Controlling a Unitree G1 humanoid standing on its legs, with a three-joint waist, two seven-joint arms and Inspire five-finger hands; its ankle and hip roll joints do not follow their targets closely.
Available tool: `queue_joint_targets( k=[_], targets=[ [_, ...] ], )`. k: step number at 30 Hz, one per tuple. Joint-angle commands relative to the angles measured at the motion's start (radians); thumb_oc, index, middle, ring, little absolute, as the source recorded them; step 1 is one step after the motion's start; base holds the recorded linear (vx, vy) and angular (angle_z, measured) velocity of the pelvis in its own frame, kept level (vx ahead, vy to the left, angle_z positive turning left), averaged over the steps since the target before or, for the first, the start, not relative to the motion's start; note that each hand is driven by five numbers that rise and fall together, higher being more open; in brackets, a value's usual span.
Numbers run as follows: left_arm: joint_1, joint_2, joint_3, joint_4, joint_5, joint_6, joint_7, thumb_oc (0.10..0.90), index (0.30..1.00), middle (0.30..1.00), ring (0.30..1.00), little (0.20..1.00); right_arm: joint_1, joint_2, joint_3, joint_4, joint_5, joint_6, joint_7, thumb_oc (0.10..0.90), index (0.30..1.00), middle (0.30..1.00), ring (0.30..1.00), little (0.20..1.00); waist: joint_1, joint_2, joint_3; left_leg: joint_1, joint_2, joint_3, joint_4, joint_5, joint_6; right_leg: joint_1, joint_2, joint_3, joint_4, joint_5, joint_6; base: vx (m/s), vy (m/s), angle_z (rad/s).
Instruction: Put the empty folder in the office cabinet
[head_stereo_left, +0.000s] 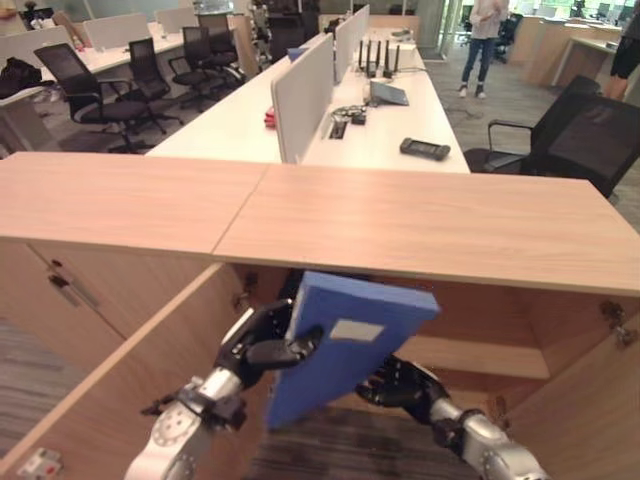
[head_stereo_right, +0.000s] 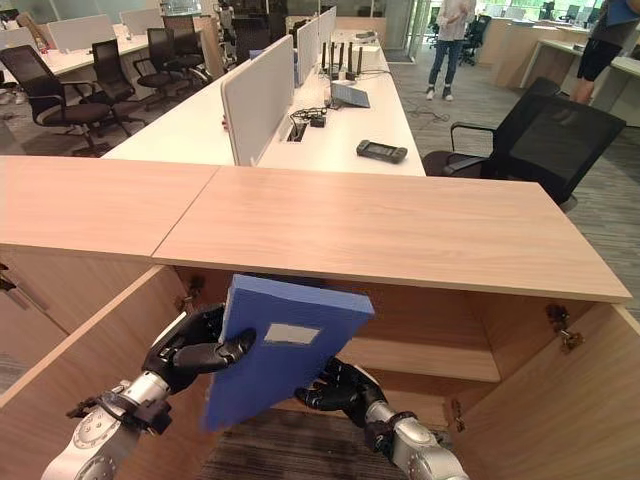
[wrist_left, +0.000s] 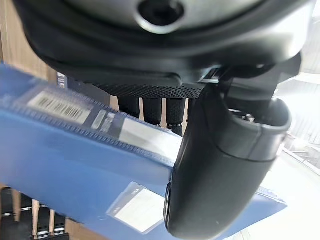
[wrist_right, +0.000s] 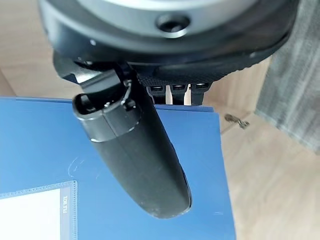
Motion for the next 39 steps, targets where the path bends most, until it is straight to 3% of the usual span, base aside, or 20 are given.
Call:
queue_joint_targets(
  k=[1, 11, 27, 34, 35, 36, 39],
  targets=[
    [-0.189, -0.03, -0.09, -0.084, -0.045, -0.108, -0.086, 0.4, 0.3, 0.3, 0.3, 0.3, -0.22, 0.123, 0.078, -0.13, 0.079, -0.094, 0.162, 0.8, 0.9, 0.9, 0.9, 0.9, -0.009, -0.06, -0.022, 0.036, -0.017, -0.068, -0.008, -0.095, 0.008, 0.021, 0.007, -0.025, 0.007, -0.047, 0.0, 0.0, -0.009, 0.03],
    [-0.211, -0.034, -0.134, -0.1, -0.116, -0.086, -0.129, 0.4, 0.3, 0.3, 0.3, 0.3, -0.244, 0.121, 0.066, -0.083, 0.038, -0.113, 0.135, 0.8, 0.9, 0.9, 0.9, 0.9, -0.015, -0.062, -0.028, 0.035, -0.016, -0.072, -0.008, -0.096, 0.008, 0.022, 0.008, -0.029, 0.007, -0.048, 0.001, 0.0, -0.002, 0.01],
    [-0.133, 0.006, -0.092, -0.083, -0.222, -0.044, -0.168, 0.4, 0.3, 0.3, 0.3, 0.3, -0.221, 0.105, -0.232, 0.03, 0.065, -0.185, -0.015, 0.8, 0.9, 0.9, 0.9, 0.9, -0.012, -0.056, -0.033, 0.032, -0.023, -0.089, -0.008, -0.099, 0.013, 0.028, 0.009, -0.04, 0.007, -0.049, 0.004, 0.0, -0.001, 0.02],
    [-0.122, 0.0, -0.082, -0.069, -0.252, -0.032, -0.169, 0.4, 0.3, 0.3, 0.3, 0.3, -0.213, 0.108, -0.261, -0.004, 0.102, -0.19, -0.01, 0.8, 0.9, 0.9, 0.9, 0.9, -0.013, -0.057, -0.03, 0.034, -0.025, -0.088, -0.008, -0.1, 0.014, 0.028, 0.01, -0.037, 0.007, -0.048, 0.004, 0.0, 0.0, 0.0],
    [-0.126, -0.008, -0.088, -0.067, -0.26, -0.03, -0.168, 0.4, 0.3, 0.3, 0.3, 0.3, -0.212, 0.112, -0.25, -0.022, 0.108, -0.185, 0.0, 0.66, 0.691, 0.691, 0.691, 0.691, -0.014, -0.058, -0.029, 0.034, -0.025, -0.088, -0.008, -0.1, 0.013, 0.028, 0.011, -0.036, 0.007, -0.048, 0.004, 0.0, 0.0, 0.0],
    [-0.134, -0.016, -0.097, -0.061, -0.264, -0.028, -0.167, 0.4, 0.3, 0.3, 0.3, 0.3, -0.214, 0.117, -0.236, -0.03, 0.122, -0.184, 0.01, 0.4, 0.3, 0.3, 0.3, 0.3, -0.015, -0.059, -0.029, 0.035, -0.025, -0.087, -0.008, -0.1, 0.013, 0.028, 0.011, -0.035, 0.007, -0.048, 0.004, 0.0, 0.0, 0.0],
    [-0.158, -0.045, -0.131, -0.058, -0.278, -0.024, -0.167, 0.4, 0.3, 0.3, 0.3, 0.3, -0.208, 0.143, -0.177, -0.078, 0.162, -0.173, 0.048, 0.4, 0.3, 0.3, 0.3, 0.3, -0.019, -0.062, -0.028, 0.035, -0.023, -0.083, -0.008, -0.1, 0.014, 0.025, 0.012, -0.03, 0.007, -0.048, 0.003, 0.0, 0.0, 0.0]
  ],
)
